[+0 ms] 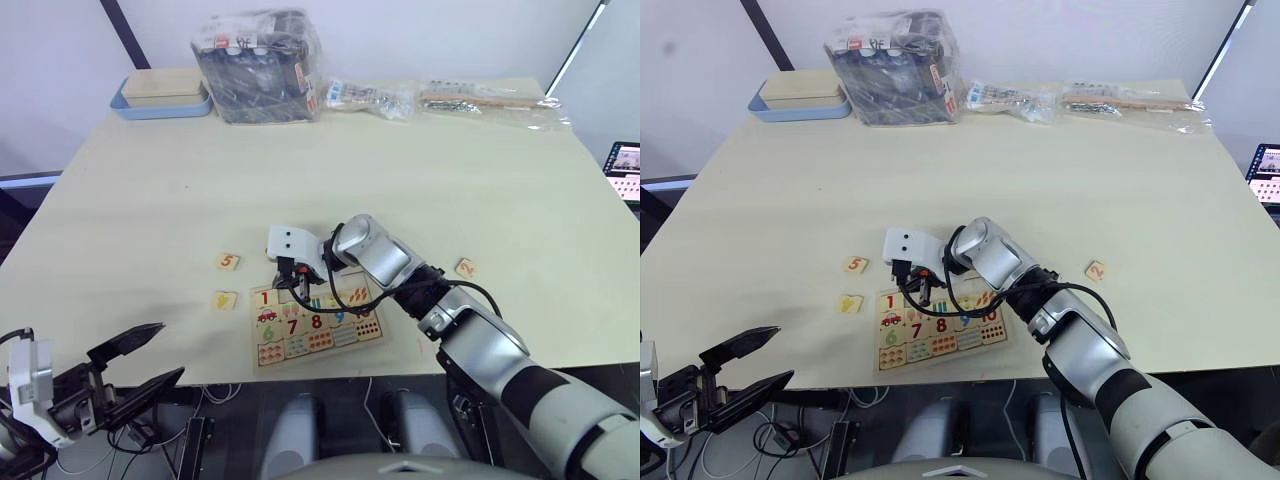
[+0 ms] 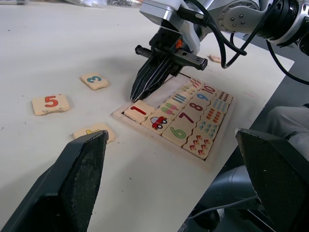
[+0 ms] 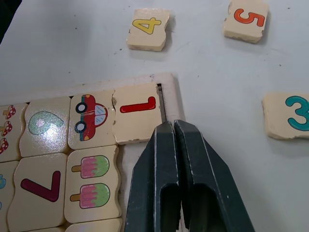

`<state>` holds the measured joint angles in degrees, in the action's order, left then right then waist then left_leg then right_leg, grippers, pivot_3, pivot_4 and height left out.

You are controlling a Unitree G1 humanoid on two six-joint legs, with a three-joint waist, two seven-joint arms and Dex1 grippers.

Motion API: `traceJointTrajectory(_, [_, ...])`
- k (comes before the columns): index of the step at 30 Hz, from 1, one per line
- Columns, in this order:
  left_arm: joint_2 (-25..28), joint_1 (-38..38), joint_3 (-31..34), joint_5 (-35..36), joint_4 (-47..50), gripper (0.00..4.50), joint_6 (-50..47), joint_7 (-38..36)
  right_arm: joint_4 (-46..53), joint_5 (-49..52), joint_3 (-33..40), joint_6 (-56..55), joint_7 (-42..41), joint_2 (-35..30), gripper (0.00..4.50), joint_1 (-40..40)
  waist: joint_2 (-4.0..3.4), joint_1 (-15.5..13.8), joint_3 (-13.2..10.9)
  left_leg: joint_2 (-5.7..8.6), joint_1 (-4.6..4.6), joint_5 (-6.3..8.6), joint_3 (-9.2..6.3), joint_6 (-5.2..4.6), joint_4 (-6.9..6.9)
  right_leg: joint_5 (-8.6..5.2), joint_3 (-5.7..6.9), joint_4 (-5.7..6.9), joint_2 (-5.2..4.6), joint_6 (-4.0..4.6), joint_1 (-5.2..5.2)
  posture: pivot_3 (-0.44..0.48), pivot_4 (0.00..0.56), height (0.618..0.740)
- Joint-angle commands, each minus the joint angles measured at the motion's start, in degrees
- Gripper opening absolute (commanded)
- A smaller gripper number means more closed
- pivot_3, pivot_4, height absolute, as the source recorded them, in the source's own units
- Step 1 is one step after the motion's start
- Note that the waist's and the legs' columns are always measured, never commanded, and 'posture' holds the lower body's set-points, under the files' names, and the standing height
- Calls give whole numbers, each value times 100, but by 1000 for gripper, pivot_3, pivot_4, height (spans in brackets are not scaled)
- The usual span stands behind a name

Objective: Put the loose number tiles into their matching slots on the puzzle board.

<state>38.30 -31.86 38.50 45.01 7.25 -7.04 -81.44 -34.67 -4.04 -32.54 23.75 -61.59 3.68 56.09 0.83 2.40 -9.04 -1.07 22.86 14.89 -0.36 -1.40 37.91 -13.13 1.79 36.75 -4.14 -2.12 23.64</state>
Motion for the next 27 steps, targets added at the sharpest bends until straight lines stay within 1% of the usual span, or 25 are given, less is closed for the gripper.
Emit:
traceJointTrajectory(1, [-4, -60, 168, 25, 62, 4500, 62, -17, 550, 316, 501, -53, 7, -123, 77, -52, 0, -7, 0, 0, 0, 0, 0, 0, -1, 0, 0, 0, 0, 0, 0, 0, 150, 740])
traceJointTrajectory(5, [-4, -10, 124, -6, 33, 4500, 69, 11, 1101, 635, 788, -183, -208, -422, 77, -339, 1, -11, 0, 0, 2, 0, 1, 0, -3, 0, 0, -4, -2, 0, 0, 0, 150, 740])
traceJointTrajectory(7, [-15, 45, 82, -29, 18, 4500, 73, 40, 1491, 890, 962, -59, -387, -633, 77, -538, 1, -14, 0, 0, 2, 0, 1, 0, -5, 0, 0, -5, -2, 0, 0, 0, 150, 740])
traceJointTrajectory(9, [-29, 91, 51, -48, 7, 4500, 71, 55, 1892, 1055, 1020, 53, -536, -852, 77, -738, 1, -4, -1, 0, 1, 0, 4, 0, -8, 0, -1, -5, -2, 0, 0, 0, 150, 740])
traceJointTrajectory(11, [-37, 123, 29, -67, -16, 4500, 72, 49, 2164, 1147, 1005, 168, -551, -930, 77, -833, 1, -7, -1, -1, 1, 0, 6, -1, -10, 0, -2, -4, 0, 1, 3, 0, 150, 740])
traceJointTrajectory(15, [-20, 211, -4, -95, -86, 4500, 68, 31, 2473, 1219, 839, 650, -429, -838, 77, -787, 1, 1, -1, -6, -1, 0, 13, -1, -13, 0, -6, -4, 3, 2, 6, 0, 150, 740])
traceJointTrajectory(19, [9, 277, -8, -105, -140, 4500, 62, 4, 2576, 1165, 643, 925, -247, -667, 77, -713, 1, -4, 0, -9, -1, 0, 13, -1, -14, 0, -4, -4, 6, 5, 6, 0, 150, 740])
traceJointTrajectory(24, [0, 295, -8, -113, -141, 4500, 65, 4, 2347, 1000, 350, 874, -60, -506, 77, -649, 2, -15, 0, -8, -1, 0, 14, -1, -14, 0, -5, -5, 2, 5, 6, 0, 150, 740])
traceJointTrajectory(27, [-31, 266, 1, -108, -86, 4500, 65, 35, 2422, 1080, 353, 701, -70, -479, 77, -736, 2, -15, 0, -8, -1, 0, 13, 0, -14, 0, -4, -5, 2, 6, 6, 0, 150, 740])
